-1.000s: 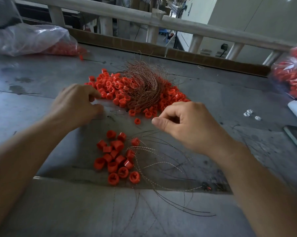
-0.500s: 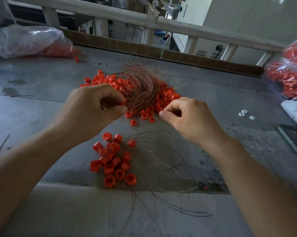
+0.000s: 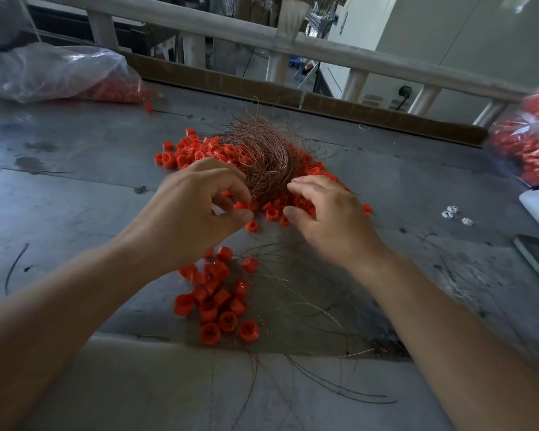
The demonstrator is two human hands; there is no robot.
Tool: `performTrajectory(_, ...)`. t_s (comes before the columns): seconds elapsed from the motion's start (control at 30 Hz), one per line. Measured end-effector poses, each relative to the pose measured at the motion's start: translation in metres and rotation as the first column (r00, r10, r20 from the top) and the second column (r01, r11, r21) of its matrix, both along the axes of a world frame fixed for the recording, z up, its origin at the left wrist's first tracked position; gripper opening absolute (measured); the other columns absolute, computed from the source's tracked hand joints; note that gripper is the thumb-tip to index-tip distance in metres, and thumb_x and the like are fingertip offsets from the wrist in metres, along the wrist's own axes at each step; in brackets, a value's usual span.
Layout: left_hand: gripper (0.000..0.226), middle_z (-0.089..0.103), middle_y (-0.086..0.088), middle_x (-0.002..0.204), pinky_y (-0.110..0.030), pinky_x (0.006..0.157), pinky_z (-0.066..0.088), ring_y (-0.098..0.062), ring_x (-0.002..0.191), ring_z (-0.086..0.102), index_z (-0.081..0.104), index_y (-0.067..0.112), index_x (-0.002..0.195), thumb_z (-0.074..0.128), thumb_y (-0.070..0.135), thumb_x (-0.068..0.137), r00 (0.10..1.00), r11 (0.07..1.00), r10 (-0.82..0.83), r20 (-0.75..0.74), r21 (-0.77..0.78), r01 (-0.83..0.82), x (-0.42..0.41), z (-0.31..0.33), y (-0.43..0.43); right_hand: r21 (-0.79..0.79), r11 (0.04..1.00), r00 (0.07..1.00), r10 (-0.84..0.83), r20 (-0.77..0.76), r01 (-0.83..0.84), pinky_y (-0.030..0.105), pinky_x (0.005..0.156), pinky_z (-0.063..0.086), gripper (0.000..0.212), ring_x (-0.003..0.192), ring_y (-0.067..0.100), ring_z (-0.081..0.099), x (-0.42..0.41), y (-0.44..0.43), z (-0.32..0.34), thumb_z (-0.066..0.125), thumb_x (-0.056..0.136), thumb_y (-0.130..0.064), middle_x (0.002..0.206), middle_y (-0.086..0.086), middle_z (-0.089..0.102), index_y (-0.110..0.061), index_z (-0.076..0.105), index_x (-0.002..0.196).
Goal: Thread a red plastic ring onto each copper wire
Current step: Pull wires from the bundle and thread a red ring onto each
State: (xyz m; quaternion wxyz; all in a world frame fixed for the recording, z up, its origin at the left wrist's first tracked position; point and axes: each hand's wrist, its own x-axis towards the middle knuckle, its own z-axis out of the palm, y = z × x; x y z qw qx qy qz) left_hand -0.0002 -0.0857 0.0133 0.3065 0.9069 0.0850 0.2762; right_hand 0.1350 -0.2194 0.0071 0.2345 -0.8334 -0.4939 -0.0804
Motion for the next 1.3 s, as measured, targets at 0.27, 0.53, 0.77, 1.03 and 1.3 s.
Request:
performTrajectory(0.27,0.01,0.059,0.013,0.099,-0.007,0.071,0.045,0.007,0.083,0.056,0.059,0.033,0.078,0.064,0.027,0.073,1.0,1.0,-0.008,-0.02,-0.005,0.008,-0.001,-0.001,0.003,0.478,0.878,0.999,0.035,0.01,-0.036,0.015,0.071,0.046,0.021,0.08,0.007,0.059,-0.012,-0.008,0.017,0.055,0.088,-0.018,0.087,-0.002,0.064,-0.004,0.07,0.09)
performTrajectory(0.53,0.015,0.062,0.017,0.097,-0.017,0.074,0.052,0.0,0.08,0.061,0.061,0.038,0.076,0.065,0.043,0.063,0.988,0.968,-0.095,0.121,-0.22,0.12,-0.003,0.005,0.002,0.5,0.861,0.992,0.126,-0.029,-0.094,0.008,0.072,0.044,0.013,0.072,0.001,0.058,-0.014,-0.013,0.019,0.058,0.086,-0.008,0.083,-0.006,0.06,-0.006,0.068,0.092)
performTrajectory(0.77,0.025,0.057,0.02,0.116,-0.016,0.074,0.052,0.0,0.089,0.062,0.065,0.037,0.079,0.061,0.05,0.059,0.981,0.941,-0.133,0.145,-0.291,0.171,-0.005,0.006,0.001,0.475,0.859,0.961,0.262,-0.082,-0.194,0.013,0.065,0.048,0.012,0.067,0.005,0.059,-0.023,-0.014,0.022,0.053,0.087,-0.01,0.077,-0.012,0.059,-0.013,0.064,0.092)
performTrajectory(1.03,0.026,0.066,0.01,0.095,-0.019,0.071,0.055,-0.006,0.076,0.066,0.066,0.033,0.076,0.064,0.047,0.054,0.983,0.922,-0.116,0.145,-0.352,0.161,-0.004,0.007,0.001,0.503,0.844,0.91,0.342,-0.234,-0.188,0.015,0.064,0.048,0.02,0.069,0.003,0.059,-0.027,-0.018,0.027,0.051,0.086,-0.012,0.079,-0.012,0.062,-0.03,0.057,0.083)
performTrajectory(1.3,0.029,0.072,0.004,0.082,-0.012,0.063,0.051,-0.006,0.067,0.068,0.068,0.019,0.079,0.068,0.033,0.053,0.973,0.848,-0.184,0.136,-0.479,0.228,-0.005,0.011,-0.003,0.505,0.829,0.856,0.426,-0.294,-0.239,0.015,0.064,0.048,0.018,0.067,0.003,0.06,-0.034,-0.02,0.029,0.051,0.085,-0.009,0.078,-0.009,0.062,-0.026,0.059,0.085)
